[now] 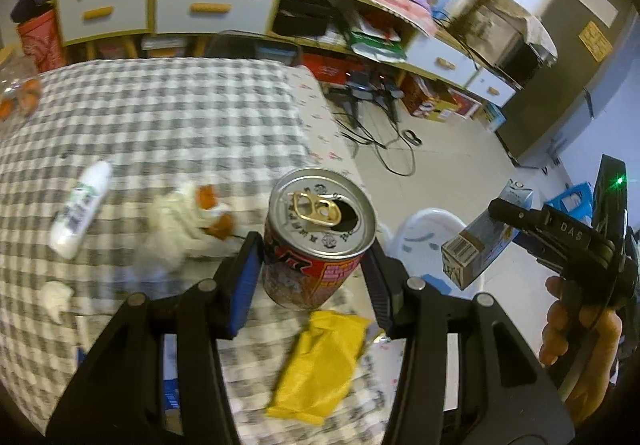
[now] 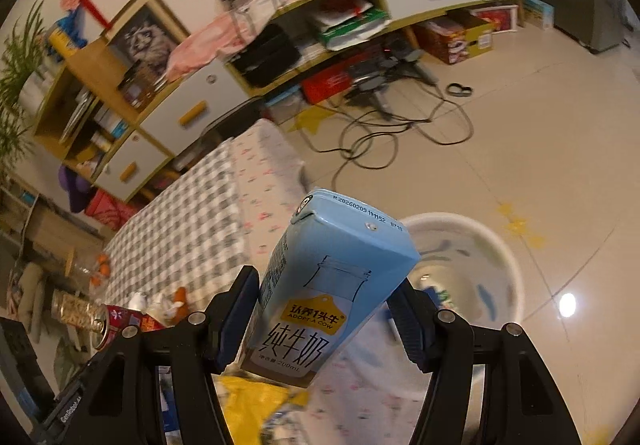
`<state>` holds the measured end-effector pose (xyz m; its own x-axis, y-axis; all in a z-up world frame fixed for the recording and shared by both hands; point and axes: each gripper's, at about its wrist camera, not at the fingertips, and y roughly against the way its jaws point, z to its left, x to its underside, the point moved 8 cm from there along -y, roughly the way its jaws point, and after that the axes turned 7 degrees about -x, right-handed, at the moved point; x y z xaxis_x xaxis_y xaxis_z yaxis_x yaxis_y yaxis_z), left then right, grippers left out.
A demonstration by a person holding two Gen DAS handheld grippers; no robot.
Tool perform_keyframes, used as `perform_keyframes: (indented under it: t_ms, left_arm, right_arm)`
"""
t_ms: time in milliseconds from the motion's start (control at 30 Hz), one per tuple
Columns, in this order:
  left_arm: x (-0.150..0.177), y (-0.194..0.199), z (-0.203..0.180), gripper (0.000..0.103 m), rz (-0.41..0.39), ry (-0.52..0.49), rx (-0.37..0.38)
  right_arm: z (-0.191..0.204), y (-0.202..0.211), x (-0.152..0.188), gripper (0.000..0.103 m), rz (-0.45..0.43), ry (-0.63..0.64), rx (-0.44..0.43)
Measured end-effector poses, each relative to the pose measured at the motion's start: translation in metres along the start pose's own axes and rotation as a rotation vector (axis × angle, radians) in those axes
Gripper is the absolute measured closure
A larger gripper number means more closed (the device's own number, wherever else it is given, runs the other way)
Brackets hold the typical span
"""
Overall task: Collect trash
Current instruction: 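Carry the milk carton over the bin and open the right tool, then move the red can over the bin and open the left tool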
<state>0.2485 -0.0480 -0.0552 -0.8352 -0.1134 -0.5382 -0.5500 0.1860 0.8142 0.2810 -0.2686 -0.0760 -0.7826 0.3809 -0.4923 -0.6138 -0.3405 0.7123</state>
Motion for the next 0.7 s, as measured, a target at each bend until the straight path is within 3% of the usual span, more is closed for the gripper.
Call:
perform_keyframes:
  t_ms: [400, 533, 600, 700]
  left_arm:
    - [0.011, -0.03, -0.07, 0.052, 0.05, -0.062, 0.092]
    - [0.015, -0.041, -0.09, 0.052, 0.065, -0.094, 0.119]
    - [0.017, -0.047, -0.101, 0.052, 0.074, -0.111, 0.132]
    - [0.022, -0.054, -0.113, 0.052, 0.085, -0.134, 0.146]
  right_arm:
    - [-0.086, 0.025, -0.004, 0.037, -0.014, -0.087, 0.096]
    - [-0.103, 0.024, -0.001, 0.036, 0.002, -0.11, 0.09]
    - [-0.109, 0.025, 0.001, 0.029, 0.018, -0.114, 0.092]
    - [-0.115, 0.029, 0.003, 0.027, 0.018, -0.107, 0.103]
